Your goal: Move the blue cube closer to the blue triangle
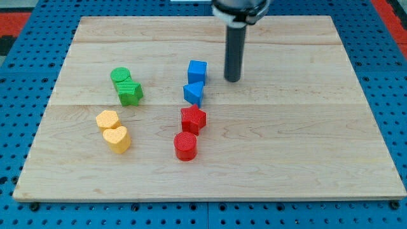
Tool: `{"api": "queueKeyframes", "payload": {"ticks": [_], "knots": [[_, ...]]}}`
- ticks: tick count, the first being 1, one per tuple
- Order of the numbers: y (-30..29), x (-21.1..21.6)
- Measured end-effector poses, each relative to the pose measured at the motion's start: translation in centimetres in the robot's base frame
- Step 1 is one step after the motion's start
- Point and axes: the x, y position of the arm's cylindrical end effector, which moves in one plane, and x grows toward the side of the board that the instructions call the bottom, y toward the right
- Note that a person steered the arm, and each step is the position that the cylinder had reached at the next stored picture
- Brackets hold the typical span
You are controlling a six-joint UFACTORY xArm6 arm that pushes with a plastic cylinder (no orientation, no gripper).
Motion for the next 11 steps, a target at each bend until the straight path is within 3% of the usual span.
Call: {"api": "queueKeyframes", "payload": {"ticks": [1,3,5,6,7,8,9,11], "knots": [[-2.6,-4.1],[-11.5,-2.8],[-9.7,1.4],[-10.6,0.7],[-6.8,-2.6],[0.9,-0.2],[-1.2,3.8],[-3.8,2.8]]}}
